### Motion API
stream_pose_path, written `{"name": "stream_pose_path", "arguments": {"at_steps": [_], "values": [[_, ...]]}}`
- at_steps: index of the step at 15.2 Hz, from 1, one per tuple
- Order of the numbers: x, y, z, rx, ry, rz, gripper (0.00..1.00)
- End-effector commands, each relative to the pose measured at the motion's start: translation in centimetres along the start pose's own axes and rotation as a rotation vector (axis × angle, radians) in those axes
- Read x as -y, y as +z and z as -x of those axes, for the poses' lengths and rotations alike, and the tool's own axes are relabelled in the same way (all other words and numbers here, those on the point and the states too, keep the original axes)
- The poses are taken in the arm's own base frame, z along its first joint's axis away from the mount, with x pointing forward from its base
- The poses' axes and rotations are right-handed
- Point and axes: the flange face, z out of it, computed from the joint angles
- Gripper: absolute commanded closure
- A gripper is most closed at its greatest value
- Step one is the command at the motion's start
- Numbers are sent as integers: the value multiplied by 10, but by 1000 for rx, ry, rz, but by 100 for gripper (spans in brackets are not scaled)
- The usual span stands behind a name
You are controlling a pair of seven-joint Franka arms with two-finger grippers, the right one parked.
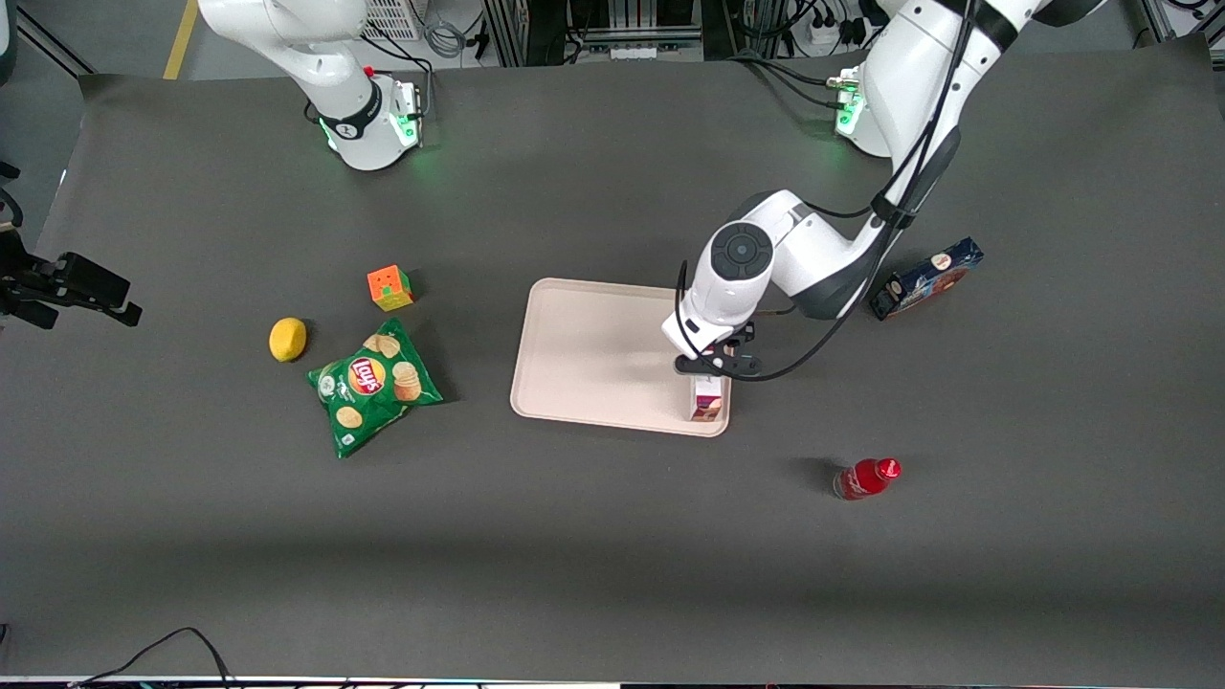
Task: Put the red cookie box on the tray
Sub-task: 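Lower the cookie box onto the tray's rim corner with the left gripper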
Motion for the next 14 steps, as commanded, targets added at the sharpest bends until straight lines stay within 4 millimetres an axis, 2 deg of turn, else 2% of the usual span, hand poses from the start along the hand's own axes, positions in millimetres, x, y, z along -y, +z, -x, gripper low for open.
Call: {"name": "stream_pose_path", "arguments": {"at_steps": [1,3,4,5,7,8,10,14], "values": [[2,6,-9,-44,-5,-16,93],[-2,8,-8,-42,-1,-17,81],[0,10,-9,-42,-5,-19,55],[1,10,-10,-47,-14,-14,35],[0,11,-10,-49,-40,-9,11],[0,10,-11,-49,-42,-10,5],[3,0,-16,-66,-52,-4,2],[12,-69,-35,-109,-53,-43,0]]}}
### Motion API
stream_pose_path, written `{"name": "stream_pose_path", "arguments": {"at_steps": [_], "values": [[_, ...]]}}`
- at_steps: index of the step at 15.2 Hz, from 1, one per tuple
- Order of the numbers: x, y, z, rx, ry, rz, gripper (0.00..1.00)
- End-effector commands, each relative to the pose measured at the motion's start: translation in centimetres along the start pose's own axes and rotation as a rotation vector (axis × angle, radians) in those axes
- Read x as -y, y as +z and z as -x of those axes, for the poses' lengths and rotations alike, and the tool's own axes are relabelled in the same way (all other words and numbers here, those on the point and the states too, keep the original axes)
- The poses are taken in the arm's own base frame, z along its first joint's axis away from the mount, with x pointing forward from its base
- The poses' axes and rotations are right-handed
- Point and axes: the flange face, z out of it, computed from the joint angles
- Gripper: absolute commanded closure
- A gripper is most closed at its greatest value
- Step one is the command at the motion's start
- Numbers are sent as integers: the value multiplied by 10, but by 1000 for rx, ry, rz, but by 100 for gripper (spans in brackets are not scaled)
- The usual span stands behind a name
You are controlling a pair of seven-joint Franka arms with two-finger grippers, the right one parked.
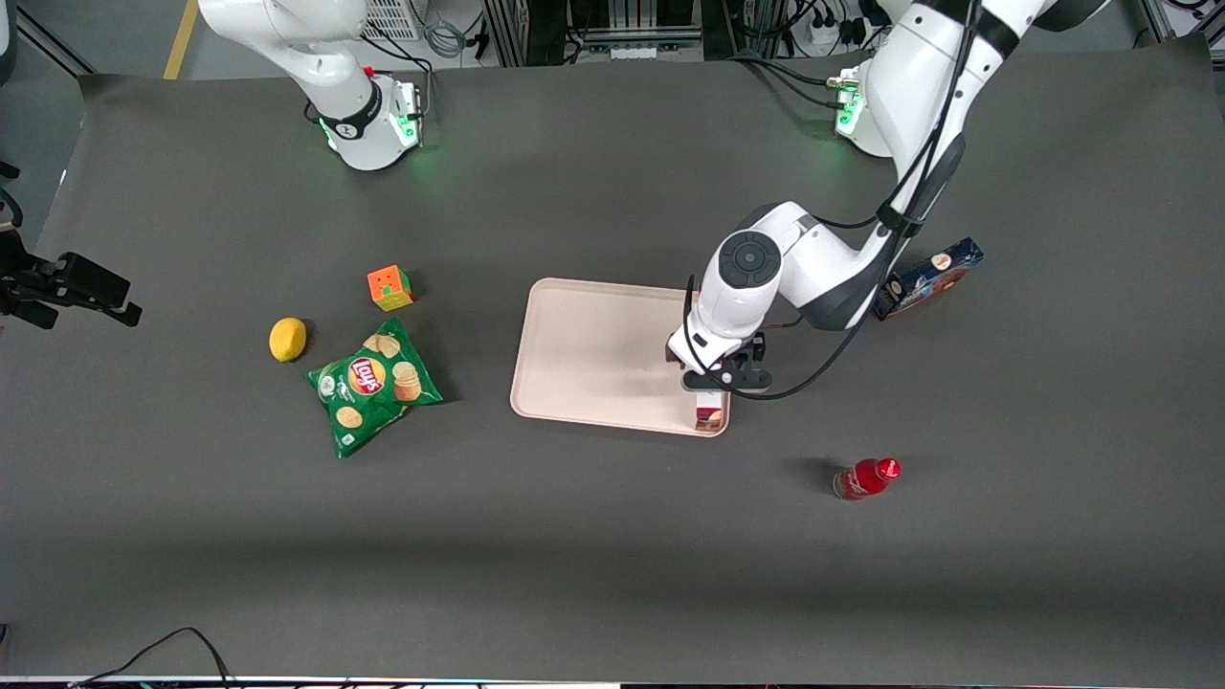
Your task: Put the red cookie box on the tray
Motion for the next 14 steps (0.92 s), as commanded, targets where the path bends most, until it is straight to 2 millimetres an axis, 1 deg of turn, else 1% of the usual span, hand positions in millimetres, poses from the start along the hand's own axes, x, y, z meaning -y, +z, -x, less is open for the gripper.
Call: {"name": "stream_pose_path", "arguments": {"at_steps": [1,3,4,7,9,12,14], "values": [[15,-75,-23,-38,12,-60,0],[46,-119,-41,-7,27,1,0],[68,-143,-47,5,36,33,0],[143,-217,-59,21,68,-12,0],[193,-256,-60,28,42,-47,0],[252,-309,-53,27,86,-79,0],[292,-342,-42,10,33,-95,0]]}}
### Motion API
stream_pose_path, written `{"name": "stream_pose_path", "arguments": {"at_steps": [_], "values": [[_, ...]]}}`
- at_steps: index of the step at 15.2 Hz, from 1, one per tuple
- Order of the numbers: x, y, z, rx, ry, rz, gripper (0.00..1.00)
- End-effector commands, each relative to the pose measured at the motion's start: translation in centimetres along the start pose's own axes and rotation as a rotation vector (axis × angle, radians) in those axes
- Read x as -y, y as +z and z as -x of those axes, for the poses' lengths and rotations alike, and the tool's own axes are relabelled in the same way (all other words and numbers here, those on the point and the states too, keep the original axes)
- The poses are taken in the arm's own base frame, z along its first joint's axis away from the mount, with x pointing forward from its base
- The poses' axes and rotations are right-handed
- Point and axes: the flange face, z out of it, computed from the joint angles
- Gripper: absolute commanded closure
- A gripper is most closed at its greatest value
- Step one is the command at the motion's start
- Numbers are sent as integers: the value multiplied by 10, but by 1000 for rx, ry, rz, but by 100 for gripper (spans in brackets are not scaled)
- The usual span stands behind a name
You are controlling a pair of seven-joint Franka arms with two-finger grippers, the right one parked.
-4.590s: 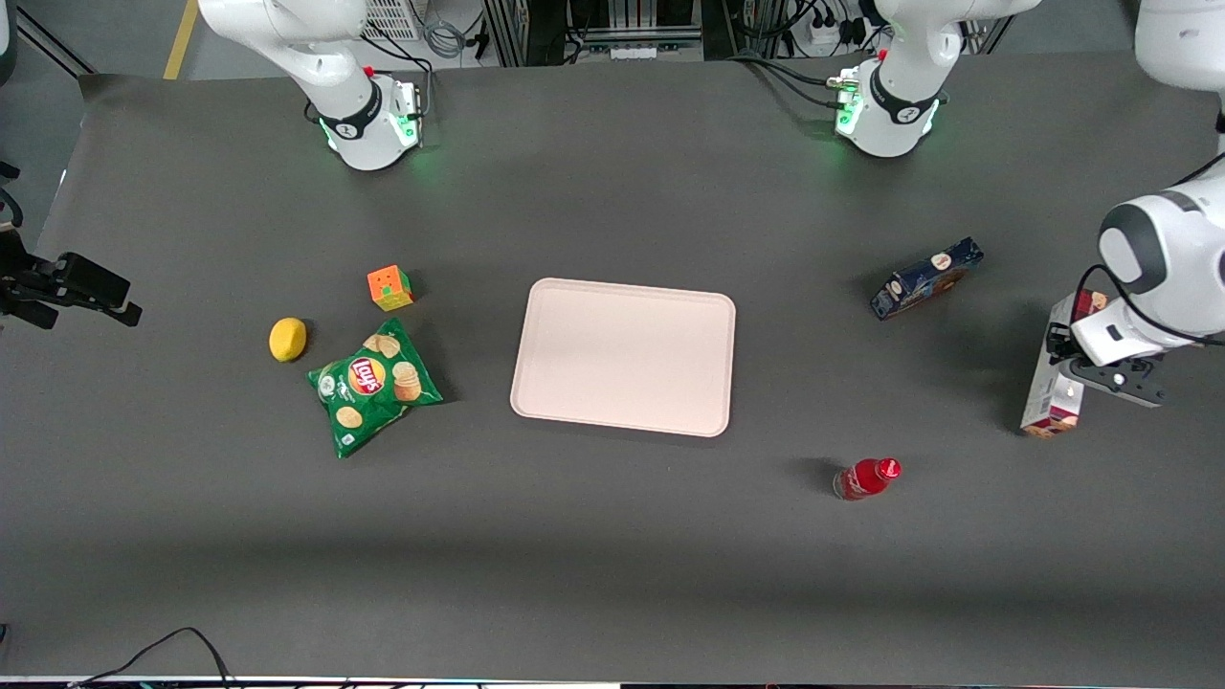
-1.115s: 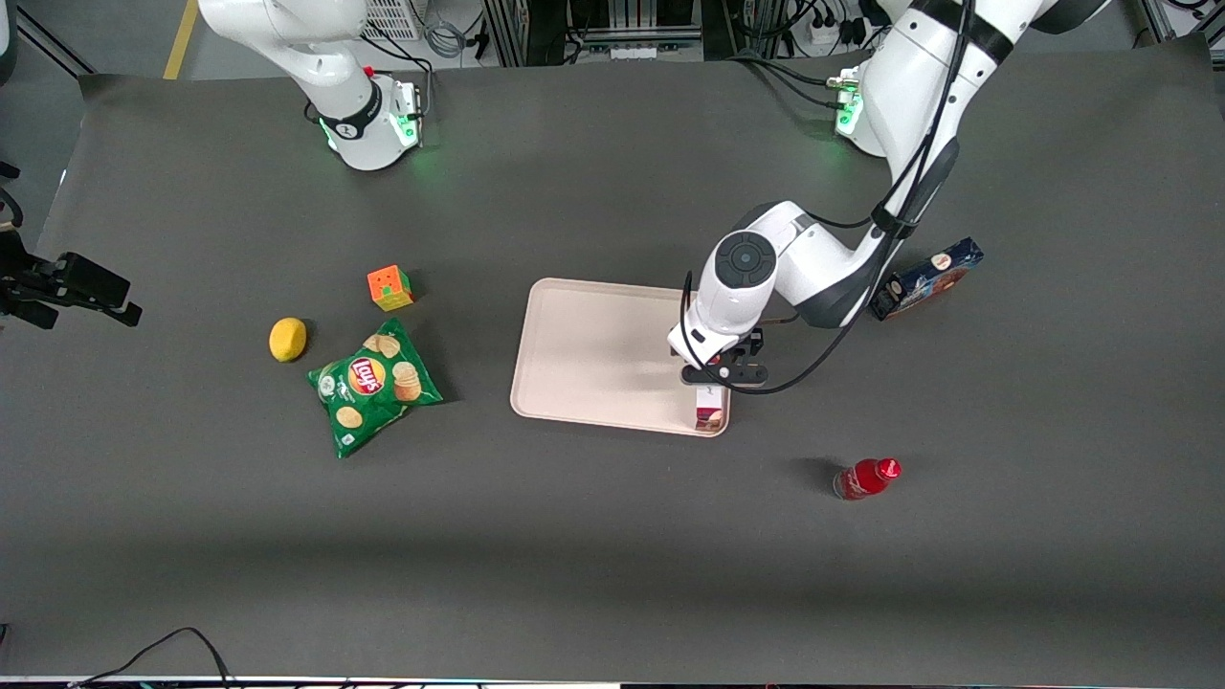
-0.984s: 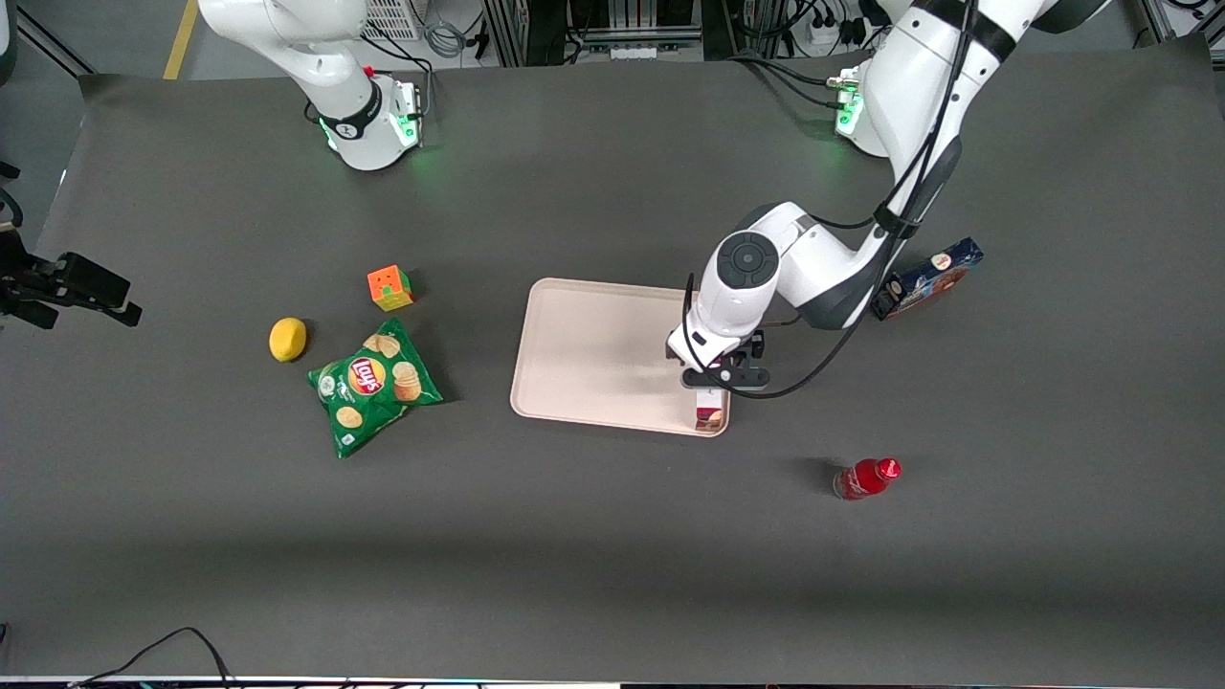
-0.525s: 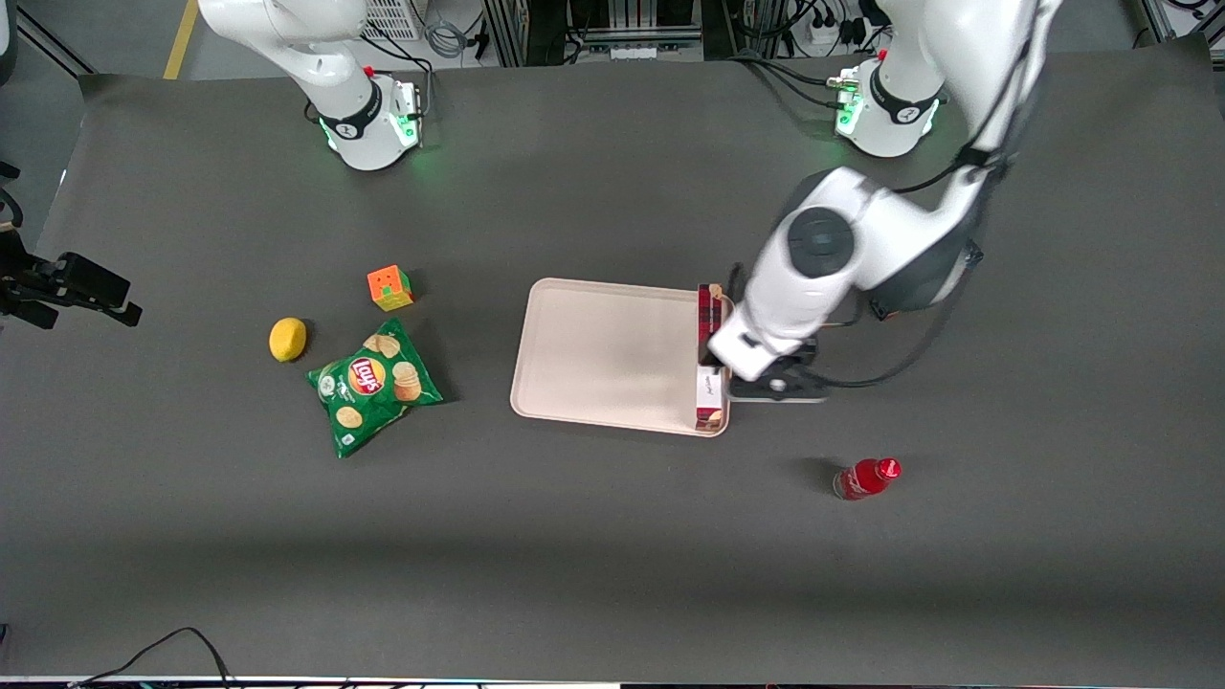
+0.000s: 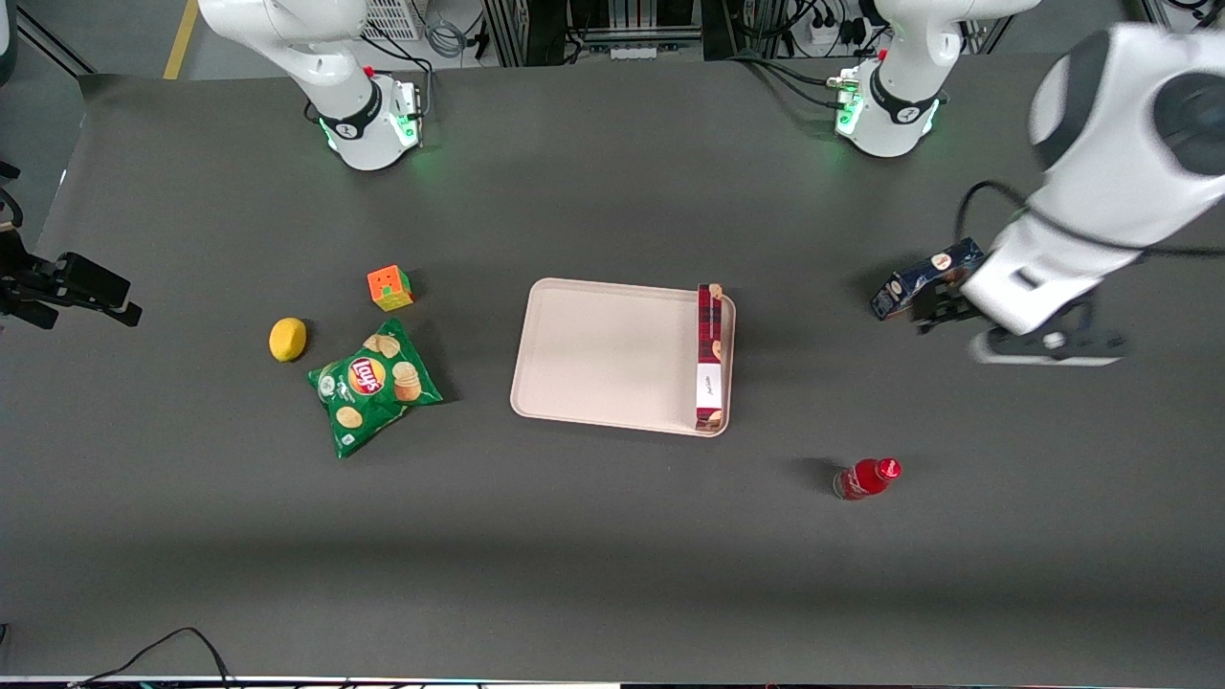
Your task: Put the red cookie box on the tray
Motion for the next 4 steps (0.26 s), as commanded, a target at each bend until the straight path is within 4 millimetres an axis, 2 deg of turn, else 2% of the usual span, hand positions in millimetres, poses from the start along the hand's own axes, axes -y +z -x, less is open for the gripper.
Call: {"name": "stream_pose_path", "arguments": {"at_steps": [1,3,4], "values": [[58,-47,26,0,-20,-12,0],[85,-68,37,0,-34,-12,0],[90,-79,43,-9,-44,-13,0]]}}
